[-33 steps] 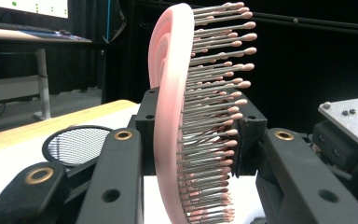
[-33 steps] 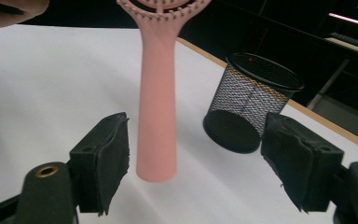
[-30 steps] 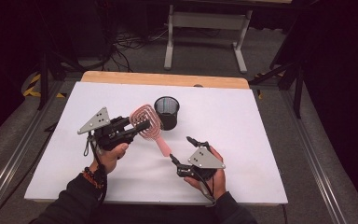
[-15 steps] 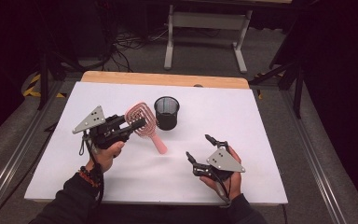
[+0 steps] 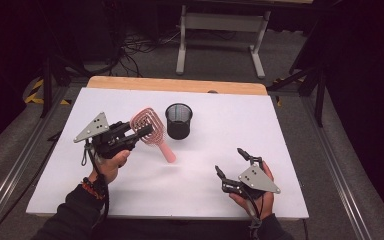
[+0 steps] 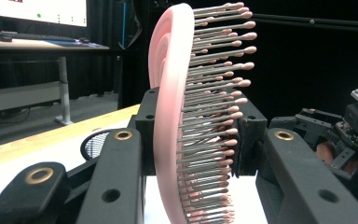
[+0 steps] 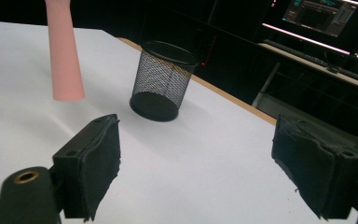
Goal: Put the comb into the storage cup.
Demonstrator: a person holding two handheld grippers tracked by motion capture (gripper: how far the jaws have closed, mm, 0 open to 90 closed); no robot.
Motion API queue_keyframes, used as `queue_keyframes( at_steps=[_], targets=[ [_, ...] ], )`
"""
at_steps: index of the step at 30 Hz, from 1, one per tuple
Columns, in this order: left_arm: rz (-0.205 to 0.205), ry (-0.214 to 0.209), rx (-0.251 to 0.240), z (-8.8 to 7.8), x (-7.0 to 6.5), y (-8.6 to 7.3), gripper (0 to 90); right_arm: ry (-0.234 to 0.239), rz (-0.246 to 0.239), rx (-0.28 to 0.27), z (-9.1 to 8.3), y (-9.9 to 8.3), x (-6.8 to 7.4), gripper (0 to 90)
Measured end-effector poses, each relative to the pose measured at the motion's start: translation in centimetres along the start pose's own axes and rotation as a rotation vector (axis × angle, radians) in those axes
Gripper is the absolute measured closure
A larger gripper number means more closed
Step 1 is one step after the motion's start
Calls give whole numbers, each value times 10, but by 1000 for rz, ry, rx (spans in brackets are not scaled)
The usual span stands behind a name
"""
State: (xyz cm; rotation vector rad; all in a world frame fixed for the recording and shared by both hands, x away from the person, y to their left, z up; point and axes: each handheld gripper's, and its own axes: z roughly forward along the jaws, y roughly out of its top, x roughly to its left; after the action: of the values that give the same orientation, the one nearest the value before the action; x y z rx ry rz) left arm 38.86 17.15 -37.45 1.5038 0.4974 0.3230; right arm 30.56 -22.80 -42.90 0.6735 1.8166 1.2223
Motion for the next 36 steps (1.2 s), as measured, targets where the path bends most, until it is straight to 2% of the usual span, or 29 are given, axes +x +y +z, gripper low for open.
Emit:
queue_keyframes(
  at_steps=[4, 8, 20, 29, 36],
  targets=[
    [9, 13, 0, -1, 1, 1, 635, -12, 22, 12, -7, -7, -6, 147],
    [13, 18, 4, -1, 2, 1, 635, -20, 23, 19, -10, -11, -8, 147],
    [78, 47, 30, 2, 4, 10, 635, -48, 50, 28, -12, -18, -13, 129],
    [146, 78, 40, 8, 9, 38, 635, -43, 55, 26, -10, -18, -13, 132],
    [169, 85, 30, 15, 13, 55, 635, -41, 63, 22, -10, -18, -13, 132]
  ],
)
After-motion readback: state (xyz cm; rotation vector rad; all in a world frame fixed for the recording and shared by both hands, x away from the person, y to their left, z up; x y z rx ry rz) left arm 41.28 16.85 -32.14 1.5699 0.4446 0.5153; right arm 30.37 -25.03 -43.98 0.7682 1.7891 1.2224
